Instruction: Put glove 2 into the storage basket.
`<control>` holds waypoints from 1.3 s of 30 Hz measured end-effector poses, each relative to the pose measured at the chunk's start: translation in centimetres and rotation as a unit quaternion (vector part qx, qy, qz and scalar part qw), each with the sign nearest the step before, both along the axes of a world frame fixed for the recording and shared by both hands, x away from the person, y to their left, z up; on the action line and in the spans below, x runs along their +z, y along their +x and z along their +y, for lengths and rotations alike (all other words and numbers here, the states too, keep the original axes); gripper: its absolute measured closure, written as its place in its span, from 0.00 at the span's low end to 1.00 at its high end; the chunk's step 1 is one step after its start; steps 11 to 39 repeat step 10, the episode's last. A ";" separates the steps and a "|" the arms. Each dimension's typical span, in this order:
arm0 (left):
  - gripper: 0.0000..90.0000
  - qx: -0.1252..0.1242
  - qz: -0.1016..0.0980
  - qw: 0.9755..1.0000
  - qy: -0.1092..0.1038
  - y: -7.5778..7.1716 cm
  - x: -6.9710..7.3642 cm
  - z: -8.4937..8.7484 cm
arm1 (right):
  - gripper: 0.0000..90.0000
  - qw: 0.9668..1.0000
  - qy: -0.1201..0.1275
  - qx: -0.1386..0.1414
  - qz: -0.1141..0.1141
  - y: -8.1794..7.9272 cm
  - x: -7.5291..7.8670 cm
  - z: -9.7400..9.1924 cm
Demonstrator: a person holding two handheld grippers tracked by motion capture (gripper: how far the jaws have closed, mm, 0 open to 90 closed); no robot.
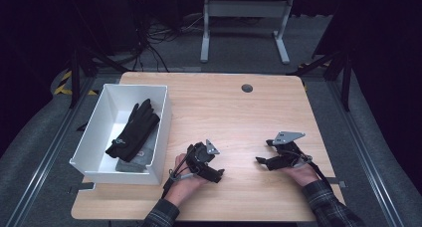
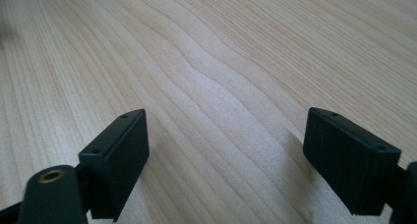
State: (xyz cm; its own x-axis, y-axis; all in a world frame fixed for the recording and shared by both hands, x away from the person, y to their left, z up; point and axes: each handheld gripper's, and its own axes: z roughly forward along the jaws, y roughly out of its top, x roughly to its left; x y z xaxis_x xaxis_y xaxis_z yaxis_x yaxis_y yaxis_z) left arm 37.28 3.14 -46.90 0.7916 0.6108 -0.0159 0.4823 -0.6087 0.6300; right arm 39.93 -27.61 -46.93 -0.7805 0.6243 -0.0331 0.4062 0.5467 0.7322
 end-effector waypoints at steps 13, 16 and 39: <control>0.00 -0.019 -0.020 0.999 -0.030 0.1 -0.7 0.6 | 0.19 1.000 0.000 0.000 0.000 0.0 0.0 0.0; 0.00 -0.019 -0.020 0.999 -0.030 0.1 -0.7 0.6 | 0.19 1.000 0.000 0.000 0.000 0.0 0.0 0.0; 0.00 -0.019 -0.020 0.999 -0.030 0.1 -0.7 0.6 | 0.19 1.000 0.000 0.000 0.000 0.0 0.0 0.0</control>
